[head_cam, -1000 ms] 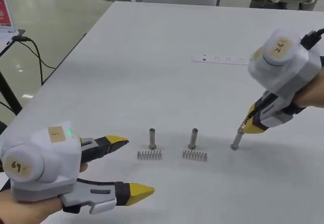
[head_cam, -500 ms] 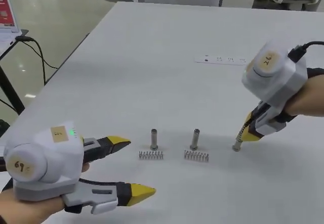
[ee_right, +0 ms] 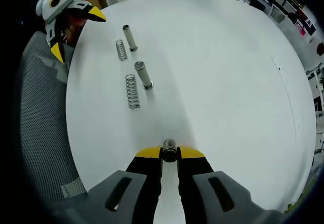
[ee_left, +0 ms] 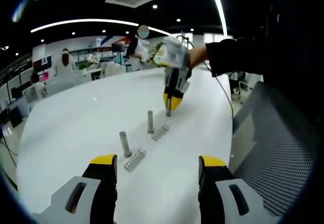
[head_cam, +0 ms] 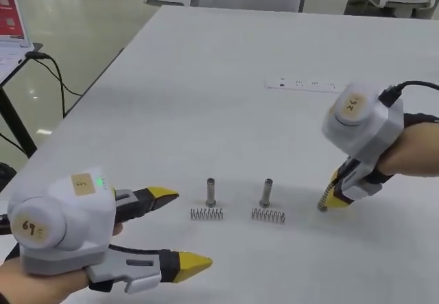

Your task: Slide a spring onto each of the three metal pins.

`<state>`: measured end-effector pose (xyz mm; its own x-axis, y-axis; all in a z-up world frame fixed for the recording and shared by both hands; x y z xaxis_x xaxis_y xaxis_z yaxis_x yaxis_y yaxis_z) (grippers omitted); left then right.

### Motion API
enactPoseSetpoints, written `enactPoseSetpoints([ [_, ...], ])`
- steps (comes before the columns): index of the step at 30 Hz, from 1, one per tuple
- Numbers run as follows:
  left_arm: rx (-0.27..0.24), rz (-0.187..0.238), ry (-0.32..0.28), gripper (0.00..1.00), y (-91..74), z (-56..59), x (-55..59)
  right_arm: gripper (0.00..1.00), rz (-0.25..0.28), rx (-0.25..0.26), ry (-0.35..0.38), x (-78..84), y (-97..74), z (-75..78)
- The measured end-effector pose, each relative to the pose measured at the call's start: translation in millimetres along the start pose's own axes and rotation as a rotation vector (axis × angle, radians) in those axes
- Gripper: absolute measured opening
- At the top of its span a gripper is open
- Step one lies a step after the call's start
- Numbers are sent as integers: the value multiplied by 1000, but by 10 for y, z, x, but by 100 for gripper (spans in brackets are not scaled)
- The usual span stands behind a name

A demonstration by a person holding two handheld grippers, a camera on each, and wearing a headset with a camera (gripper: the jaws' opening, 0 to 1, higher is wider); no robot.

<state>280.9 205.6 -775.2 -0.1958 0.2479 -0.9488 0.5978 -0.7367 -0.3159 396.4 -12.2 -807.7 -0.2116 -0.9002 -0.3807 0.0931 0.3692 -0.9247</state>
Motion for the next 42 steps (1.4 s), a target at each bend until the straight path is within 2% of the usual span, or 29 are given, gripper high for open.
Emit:
enactPoseSetpoints([
  [6,0,3,1,60,-4,2,-4,9,-1,4,-5,13,-3,0],
  [14,2,2,2,60,0,5,-3,20,17,30,-23,-22,-105,-4],
  [22,7,4,4,60,15,9,-8,25,59,71,-76,-181,-241,-48],
  [26,9,3,6,60,17,14,-5,25,87,67,-92,-304,-245,-115],
  [30,9,2,8,59,13,13,-8,23,110,48,-114,-444,-211,-215],
  [33,10,3,9,59,16,13,-16,21,108,27,-133,-506,-147,-282],
  [42,19,0,14,58,33,33,-24,16,80,-35,-167,-576,132,-445],
])
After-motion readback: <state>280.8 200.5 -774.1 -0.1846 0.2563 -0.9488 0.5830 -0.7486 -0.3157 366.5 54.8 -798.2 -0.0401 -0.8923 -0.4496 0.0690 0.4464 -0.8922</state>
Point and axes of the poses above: the centre of the closed fingertips' face, and the gripper's own axes: y roughly forward along the fingers, z roughly to its right, x roughly out of its underside, the point moved 4 cm from there along -y, roughly backward along the fingers, and after that the axes turned 6 degrees about z, right-handed, at the moved point
